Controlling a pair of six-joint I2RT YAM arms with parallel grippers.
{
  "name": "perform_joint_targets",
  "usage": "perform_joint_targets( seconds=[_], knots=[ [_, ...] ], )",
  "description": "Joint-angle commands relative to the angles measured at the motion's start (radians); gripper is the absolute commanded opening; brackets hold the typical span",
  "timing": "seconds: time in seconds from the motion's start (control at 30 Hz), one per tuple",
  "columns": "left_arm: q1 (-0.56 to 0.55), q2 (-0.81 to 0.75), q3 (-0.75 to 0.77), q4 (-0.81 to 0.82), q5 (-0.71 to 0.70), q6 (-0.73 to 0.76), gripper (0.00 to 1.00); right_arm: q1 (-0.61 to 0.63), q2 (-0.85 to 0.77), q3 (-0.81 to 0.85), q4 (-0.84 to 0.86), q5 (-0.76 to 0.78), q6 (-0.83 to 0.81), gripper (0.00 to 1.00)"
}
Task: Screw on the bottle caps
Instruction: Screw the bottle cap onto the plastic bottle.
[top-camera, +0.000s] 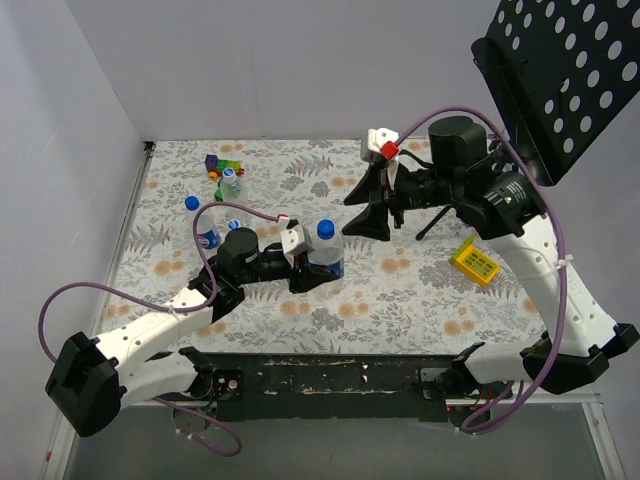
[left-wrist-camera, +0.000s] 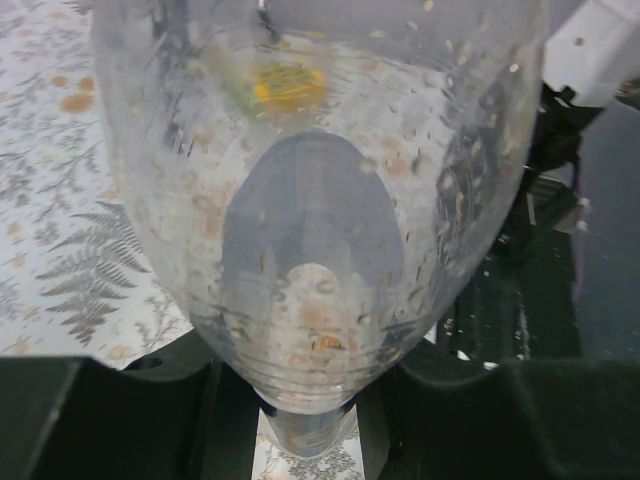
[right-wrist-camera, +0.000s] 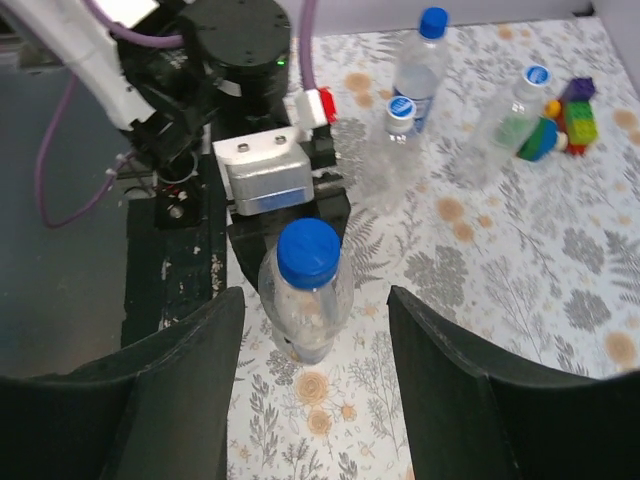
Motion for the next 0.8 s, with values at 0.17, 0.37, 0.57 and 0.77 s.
perform_joint_targets(
  seconds=[0.17,0.37,0.57,0.77],
  knots=[
    [0.007,0.004,0.040,0.027,0.243,0.015,0.33,-0.008,0.080,0.005,0.006,-0.397,-0.262,0.64],
    [0.006,0.010,0.046,0.018,0.255,0.021,0.33,-0.008,0.113,0.016,-0.026,-0.459,-0.294,0.62],
    [0.006,0.010,0.046,0.018,0.253,0.024,0.33,0.003,0.132,0.016,-0.031,-0.477,-0.293,0.58],
    [0.006,0.004,0.047,0.015,0.250,0.026,0.33,0.018,0.146,0.016,-0.032,-0.457,-0.287,0.57]
  ],
)
